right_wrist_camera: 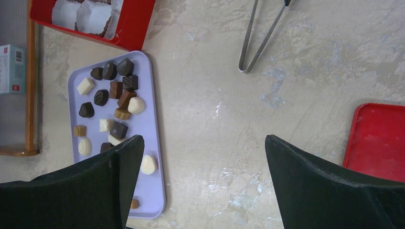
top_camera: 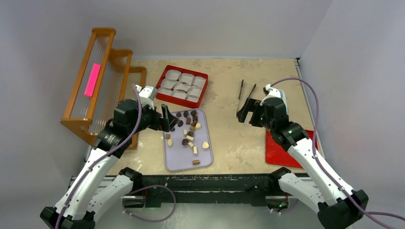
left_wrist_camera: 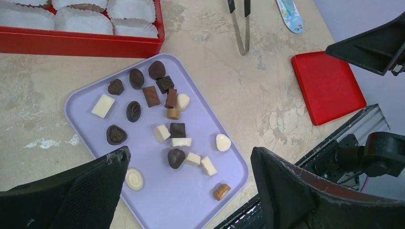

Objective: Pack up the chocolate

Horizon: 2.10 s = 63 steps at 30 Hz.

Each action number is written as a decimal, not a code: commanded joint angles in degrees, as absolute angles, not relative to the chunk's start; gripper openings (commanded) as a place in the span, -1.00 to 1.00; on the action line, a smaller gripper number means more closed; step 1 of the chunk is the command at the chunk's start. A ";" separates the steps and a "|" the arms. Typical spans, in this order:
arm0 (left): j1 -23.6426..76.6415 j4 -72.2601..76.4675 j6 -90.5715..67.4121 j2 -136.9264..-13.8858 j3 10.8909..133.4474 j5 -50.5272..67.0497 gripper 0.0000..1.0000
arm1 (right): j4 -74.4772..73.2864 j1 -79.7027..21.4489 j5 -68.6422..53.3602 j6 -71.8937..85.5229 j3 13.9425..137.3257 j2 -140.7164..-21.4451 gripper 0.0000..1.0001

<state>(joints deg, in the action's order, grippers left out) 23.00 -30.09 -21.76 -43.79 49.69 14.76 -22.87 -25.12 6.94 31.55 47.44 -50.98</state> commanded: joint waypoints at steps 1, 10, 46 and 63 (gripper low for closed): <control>22.85 -28.83 -21.01 -43.31 49.61 14.50 0.93 | -22.86 -25.29 9.14 32.36 49.39 -50.38 0.98; 22.85 -28.73 -20.98 -42.40 49.83 14.76 0.94 | -21.64 -25.30 13.91 33.27 49.98 -54.41 0.98; 23.99 -30.58 -22.37 -35.26 46.79 10.68 1.00 | -12.15 -25.14 35.26 38.34 72.90 -107.45 0.42; 24.08 -30.76 -22.41 -34.93 46.81 9.81 1.00 | -4.97 -21.41 30.34 36.37 70.19 -111.15 0.34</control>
